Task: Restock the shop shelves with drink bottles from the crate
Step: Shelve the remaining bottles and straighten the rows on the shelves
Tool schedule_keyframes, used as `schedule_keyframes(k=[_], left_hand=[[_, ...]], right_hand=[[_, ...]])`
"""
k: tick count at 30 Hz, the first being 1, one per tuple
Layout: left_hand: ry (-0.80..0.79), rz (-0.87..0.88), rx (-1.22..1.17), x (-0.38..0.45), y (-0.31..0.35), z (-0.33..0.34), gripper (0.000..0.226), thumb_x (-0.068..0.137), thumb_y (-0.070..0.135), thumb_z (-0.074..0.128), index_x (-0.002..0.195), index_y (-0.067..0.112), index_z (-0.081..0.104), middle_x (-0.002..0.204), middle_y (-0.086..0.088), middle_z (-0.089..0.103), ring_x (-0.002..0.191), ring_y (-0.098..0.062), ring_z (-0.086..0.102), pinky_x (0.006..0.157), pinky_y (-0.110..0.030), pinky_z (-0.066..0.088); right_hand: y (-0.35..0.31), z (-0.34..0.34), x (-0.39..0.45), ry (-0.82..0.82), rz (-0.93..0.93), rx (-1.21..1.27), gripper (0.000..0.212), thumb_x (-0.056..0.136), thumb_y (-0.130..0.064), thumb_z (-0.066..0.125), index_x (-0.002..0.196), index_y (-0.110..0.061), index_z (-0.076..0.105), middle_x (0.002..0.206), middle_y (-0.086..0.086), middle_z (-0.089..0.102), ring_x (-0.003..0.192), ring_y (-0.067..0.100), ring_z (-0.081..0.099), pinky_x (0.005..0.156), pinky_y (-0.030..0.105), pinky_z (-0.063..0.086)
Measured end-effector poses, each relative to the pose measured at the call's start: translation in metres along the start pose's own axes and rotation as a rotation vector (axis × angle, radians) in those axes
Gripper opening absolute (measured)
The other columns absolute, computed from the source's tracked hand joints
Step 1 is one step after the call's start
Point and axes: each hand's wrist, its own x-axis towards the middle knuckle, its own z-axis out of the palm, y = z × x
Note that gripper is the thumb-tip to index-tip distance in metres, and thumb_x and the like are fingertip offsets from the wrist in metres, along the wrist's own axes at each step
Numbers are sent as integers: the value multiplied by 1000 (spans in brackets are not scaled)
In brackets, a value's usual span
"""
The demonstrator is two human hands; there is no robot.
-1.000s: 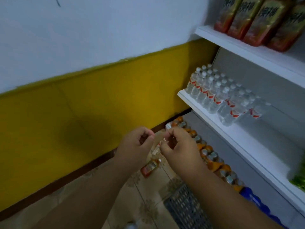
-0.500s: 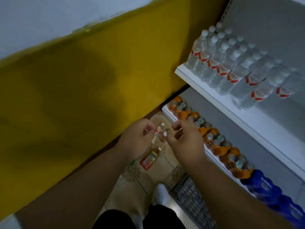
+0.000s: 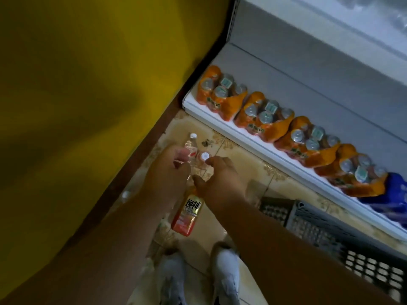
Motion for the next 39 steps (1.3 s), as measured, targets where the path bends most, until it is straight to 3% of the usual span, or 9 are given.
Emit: schedule_keyframes(k=[7,14,18,22,27,30,32,35,39], left_hand=[[68,-155,-88,61,-85,65,18,74,42,59,90,38,65,89,34,65,78,5,64,63,-27,43],[36,-234,-119,86,-138,103,25,96,17,58,95,41,63,106,13,69,98,-11,65,75,-30,45],[21,-304,-137,80,-152,99,20,98,16,58,97,36,63,110,13,69,88,-8,66,69,-27,47],[36,-314,-204,68,-140,81,20,95,14,61,95,33,66,105,9,72,99,-16,69,87,-38,53],[128,-277,-122,32,-119,55,9,98,29,58,100,37,62,104,17,67,99,-5,64,87,-27,50],[105,-225,-46,-10,-82,28,20,107,46,40,108,44,59,86,27,64,78,13,59,60,-5,42],[37,-232,-42,-35,-44,-2,42,102,64,26,98,53,67,75,33,68,70,13,63,55,-7,46],[-77,-261,-75,-76,18,-44,66,74,97,19,88,57,70,87,15,76,89,-8,71,87,-34,57],[-95,-316,-245,-142,112,-79,74,66,100,22,93,54,73,89,8,79,85,-12,75,83,-37,60]], right_hand=[[96,83,91,7,64,-1,56,84,-39,77,132,-23,53,132,1,53,104,21,61,86,38,56],[140,140,158,-107,-35,-164,63,90,-32,70,146,-23,43,156,2,37,125,27,56,96,39,50],[149,146,175,-98,-37,-233,51,96,-22,61,144,-21,45,149,5,43,118,32,60,88,38,49],[148,130,148,-49,22,-178,49,96,-18,59,143,-15,46,142,7,47,113,29,60,82,34,48],[93,79,60,-20,-99,-91,48,95,-23,61,141,-16,48,135,7,52,100,26,61,76,31,43],[38,28,9,-38,-202,-17,45,101,-36,55,142,-19,50,134,6,59,110,25,62,81,28,41],[-3,-15,-14,-58,-269,0,46,101,-43,51,141,-21,53,131,6,62,110,22,62,82,26,40],[-66,-86,-38,-90,-296,84,41,97,-52,46,126,-28,62,106,-5,71,93,9,64,77,30,50],[-138,-169,-74,-52,-141,227,42,91,-66,47,104,-32,67,88,-15,69,82,2,64,77,36,56]])
